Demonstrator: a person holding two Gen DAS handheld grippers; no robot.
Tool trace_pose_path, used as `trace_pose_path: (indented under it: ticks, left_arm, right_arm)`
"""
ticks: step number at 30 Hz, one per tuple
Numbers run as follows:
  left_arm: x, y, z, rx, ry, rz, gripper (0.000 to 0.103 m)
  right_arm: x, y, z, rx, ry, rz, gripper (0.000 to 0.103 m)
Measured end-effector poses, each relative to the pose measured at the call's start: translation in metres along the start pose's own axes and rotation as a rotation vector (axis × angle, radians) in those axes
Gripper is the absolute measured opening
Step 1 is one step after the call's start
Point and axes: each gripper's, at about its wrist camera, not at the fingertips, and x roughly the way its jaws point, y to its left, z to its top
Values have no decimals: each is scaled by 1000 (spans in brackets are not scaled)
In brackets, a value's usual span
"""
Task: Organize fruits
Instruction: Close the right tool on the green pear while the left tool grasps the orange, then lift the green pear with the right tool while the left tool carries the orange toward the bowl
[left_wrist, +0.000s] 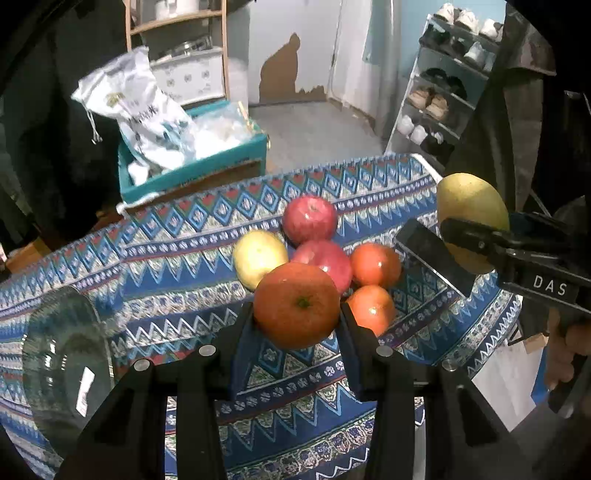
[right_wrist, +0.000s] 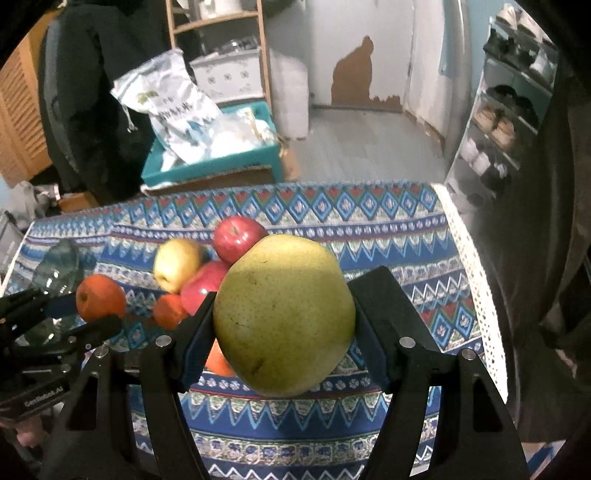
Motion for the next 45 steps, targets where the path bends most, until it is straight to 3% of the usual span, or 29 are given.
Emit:
trace_pose_path:
  ticks: [24,45]
  left_arm:
    - [-93,23,18,-28,-204,30,44]
    - [-126,86,7,-130,-254,89,44]
  right_arm:
    - [-78,56,30,-87,-199,85,70]
    - [-75,131,62,-161,-207,172,70]
